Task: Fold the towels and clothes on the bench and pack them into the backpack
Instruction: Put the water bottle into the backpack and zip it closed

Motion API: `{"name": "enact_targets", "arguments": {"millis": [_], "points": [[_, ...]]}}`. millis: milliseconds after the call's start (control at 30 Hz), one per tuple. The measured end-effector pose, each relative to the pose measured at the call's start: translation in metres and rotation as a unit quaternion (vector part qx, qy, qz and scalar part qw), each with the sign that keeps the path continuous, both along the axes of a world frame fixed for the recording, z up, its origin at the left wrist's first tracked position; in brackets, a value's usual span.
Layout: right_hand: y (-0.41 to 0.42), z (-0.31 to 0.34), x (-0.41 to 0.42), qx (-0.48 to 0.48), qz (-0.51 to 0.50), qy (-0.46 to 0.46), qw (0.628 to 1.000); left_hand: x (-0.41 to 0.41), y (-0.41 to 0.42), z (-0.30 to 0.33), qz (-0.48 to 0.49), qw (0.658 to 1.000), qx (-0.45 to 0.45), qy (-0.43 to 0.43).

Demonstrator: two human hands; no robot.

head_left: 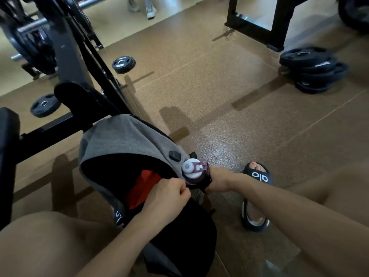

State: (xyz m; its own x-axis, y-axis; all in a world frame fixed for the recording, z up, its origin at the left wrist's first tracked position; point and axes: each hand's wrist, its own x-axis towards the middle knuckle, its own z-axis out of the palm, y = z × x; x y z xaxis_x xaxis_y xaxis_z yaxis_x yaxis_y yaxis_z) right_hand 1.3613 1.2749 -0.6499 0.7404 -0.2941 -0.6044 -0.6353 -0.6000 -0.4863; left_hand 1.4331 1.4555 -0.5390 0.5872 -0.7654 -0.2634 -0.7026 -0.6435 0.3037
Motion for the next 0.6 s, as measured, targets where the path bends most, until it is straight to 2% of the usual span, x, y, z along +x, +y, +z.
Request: {"name": "enact_targets", "arguments": {"millis": [67, 167, 233, 300, 367, 500, 567, 600], "points": [[0.012, 0.005, -0.003, 0.005, -0.003, 0.007, 1.000, 0.004, 0.000, -0.002, 0.026, 0.999, -0.005, 0.036], [0.034, 0.015, -0.007, 0.021, -0.057, -0.016, 0.998, 0.009, -0.003, -0.006, 0.057, 0.995, -0.029, 0.073], [0.046, 0.027, -0.015, 0.079, -0.078, -0.023, 0.994, 0.010, -0.003, -0.011, 0.072, 0.992, -0.035, 0.095], [0.063, 0.037, -0.024, 0.179, -0.080, 0.009, 0.981, 0.012, -0.003, -0.014, 0.091, 0.987, -0.040, 0.123], [0.077, 0.036, -0.028, 0.266, -0.077, 0.000, 0.961, 0.012, -0.005, -0.016, 0.102, 0.984, -0.043, 0.141], [0.090, 0.025, -0.022, 0.282, -0.115, -0.068, 0.950, 0.010, -0.012, -0.015, 0.126, 0.977, -0.046, 0.167], [0.089, 0.029, -0.020, 0.300, -0.143, -0.078, 0.940, 0.013, -0.015, -0.015, 0.118, 0.980, -0.045, 0.152], [0.088, 0.035, -0.018, 0.333, -0.170, -0.085, 0.923, 0.015, -0.015, -0.015, 0.107, 0.985, -0.034, 0.132]]}}
